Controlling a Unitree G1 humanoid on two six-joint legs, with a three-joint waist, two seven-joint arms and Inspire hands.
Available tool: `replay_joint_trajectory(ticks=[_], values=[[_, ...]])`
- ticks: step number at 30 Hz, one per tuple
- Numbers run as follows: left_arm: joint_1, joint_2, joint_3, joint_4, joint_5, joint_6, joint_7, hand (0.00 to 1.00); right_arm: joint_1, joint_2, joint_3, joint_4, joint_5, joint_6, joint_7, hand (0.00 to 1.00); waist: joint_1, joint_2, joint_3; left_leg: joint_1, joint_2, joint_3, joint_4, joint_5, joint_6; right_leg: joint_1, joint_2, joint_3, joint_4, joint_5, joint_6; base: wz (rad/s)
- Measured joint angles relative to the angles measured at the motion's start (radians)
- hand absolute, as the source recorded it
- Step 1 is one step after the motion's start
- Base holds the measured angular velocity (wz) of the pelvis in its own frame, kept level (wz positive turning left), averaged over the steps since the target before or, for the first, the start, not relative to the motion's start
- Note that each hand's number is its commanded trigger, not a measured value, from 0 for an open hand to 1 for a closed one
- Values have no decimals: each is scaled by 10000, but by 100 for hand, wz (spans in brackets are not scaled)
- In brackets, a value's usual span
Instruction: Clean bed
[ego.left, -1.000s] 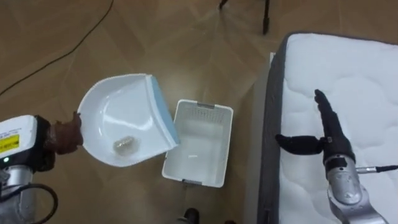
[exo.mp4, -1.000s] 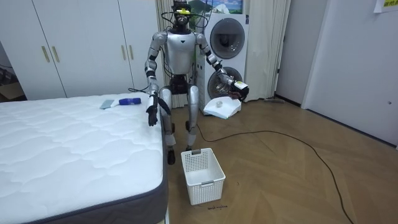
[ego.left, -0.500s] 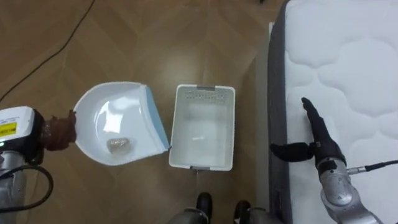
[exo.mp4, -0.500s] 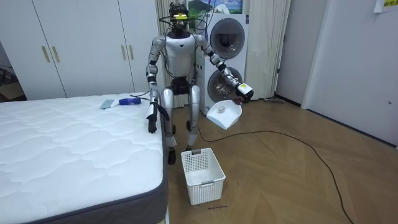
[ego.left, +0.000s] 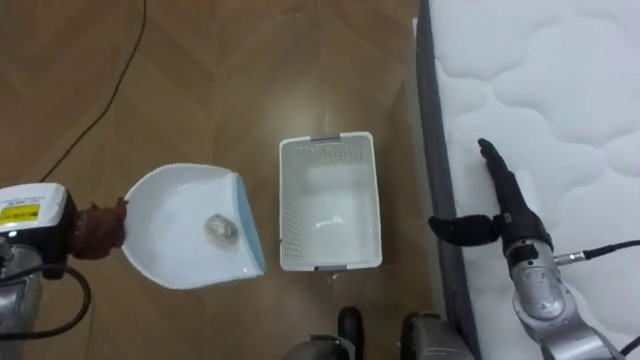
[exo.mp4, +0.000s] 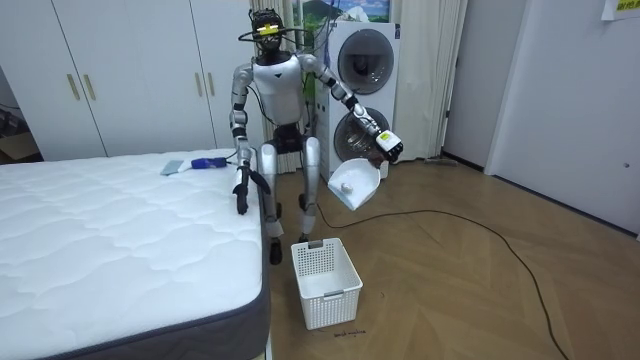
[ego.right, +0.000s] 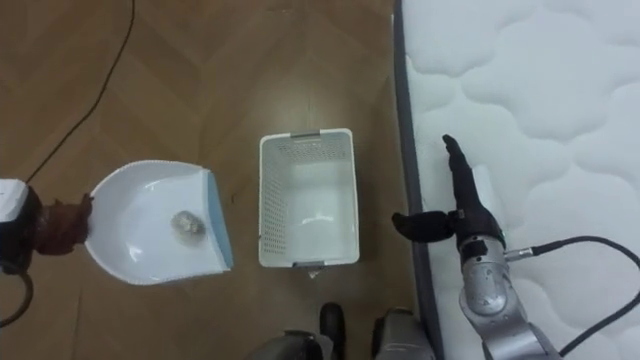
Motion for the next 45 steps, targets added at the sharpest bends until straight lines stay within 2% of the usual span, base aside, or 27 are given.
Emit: replay_joint_trajectory(ticks=[4,7,10,18,21,28,32,34,35,37,38,39,40,41,43,45], values=[[-31,14,-4,70,66,2,-75,100,-35,-238,38,-41,-154,-231,-5,0,-46,224,-10,-32,-27,362,28,1,-1,-175,-166,25,281,-191,-98,-8],[-148,92,-5,56,82,5,-63,100,-42,-374,148,-82,-159,-235,-11,0,-104,244,-20,-10,41,737,23,0,1,-259,-258,121,408,-298,-109,4],[-154,112,-78,49,95,9,-63,100,-47,-422,174,-127,-158,-327,-8,0,-111,247,-22,-20,196,1335,23,-21,34,-406,-314,269,585,-370,-94,-1],[-351,114,-198,15,97,9,-62,100,-88,-476,192,-119,-164,-437,270,0,-330,281,-21,-19,189,1348,36,-23,37,-440,-239,354,636,-401,-97,0],[-492,141,-199,15,96,9,-49,100,-88,-480,190,-105,-163,-442,375,0,-373,313,-19,58,193,1345,-19,-24,38,-388,-142,549,636,-401,-95,0],[-548,145,-205,-27,84,-1,0,100,-62,-631,186,-166,-120,-467,438,0,-381,533,-10,201,200,1353,-90,-24,36,-302,-150,631,649,-402,-96,0],[-574,65,-204,-38,-546,-69,366,100,-31,-692,178,-139,-81,-550,422,0,-379,526,-4,271,231,1366,-94,-20,32,-190,-153,577,598,-409,-109,0],[-580,35,-197,-94,-875,-201,518,100,3,-678,177,-150,-19,-564,416,0,-345,448,16,377,323,1604,-66,-33,42,-102,-150,592,576,-413,-115,-2],[-554,16,-147,-274,-1106,-241,633,100,23,-690,155,-154,166,-604,397,0,-289,402,41,378,342,1607,-66,-41,44,-104,-119,621,529,-411,-116,-11],[-352,-92,-41,-622,-1316,-309,826,100,105,-674,148,-151,425,-636,402,0,-216,274,38,447,381,1629,-130,-41,44,-97,-23,741,418,-361,-100,-21],[-197,-188,73,-845,-1287,-444,890,100,144,-630,158,-147,621,-634,414,0,-6,25,41,664,410,1785,-239,-51,38,-38,57,975,396,-359,-99,-37],[-97,-272,130,-922,-1280,-533,971,100,208,-630,169,-131,663,-615,433,0,113,-102,29,791,484,1899,-283,-98,28,0,172,1117,325,-334,-87,-70],[264,-519,448,-1098,-1290,-706,1091,100,308,-590,173,-73,682,-534,437,0,362,-273,-12,1013,627,1905,-353,-172,-49,205,463,1381,18,-183,-102,-97],[776,-719,788,-1397,-1284,-798,1244,100,386,-487,173,-73,687,-407,416,0,594,-449,-92,1226,771,1868,-497,-223,-112,411,729,1574,-338,11,-146,-101],[1443,-993,1145,-1860,-1291,-900,1338,100,575,-355,164,-39,705,-203,369,0,756,-631,-193,1532,994,1885,-731,-252,-163,855,1035,1713,-949,297,-186,-73],[1760,-1090,1171,-2169,-1291,-1138,1354,100,844,-263,127,-37,984,-80,288,0,759,-812,-224,1889,1135,1912,-923,-273,-195,1291,1258,1839,-1443,485,-161,-42]])
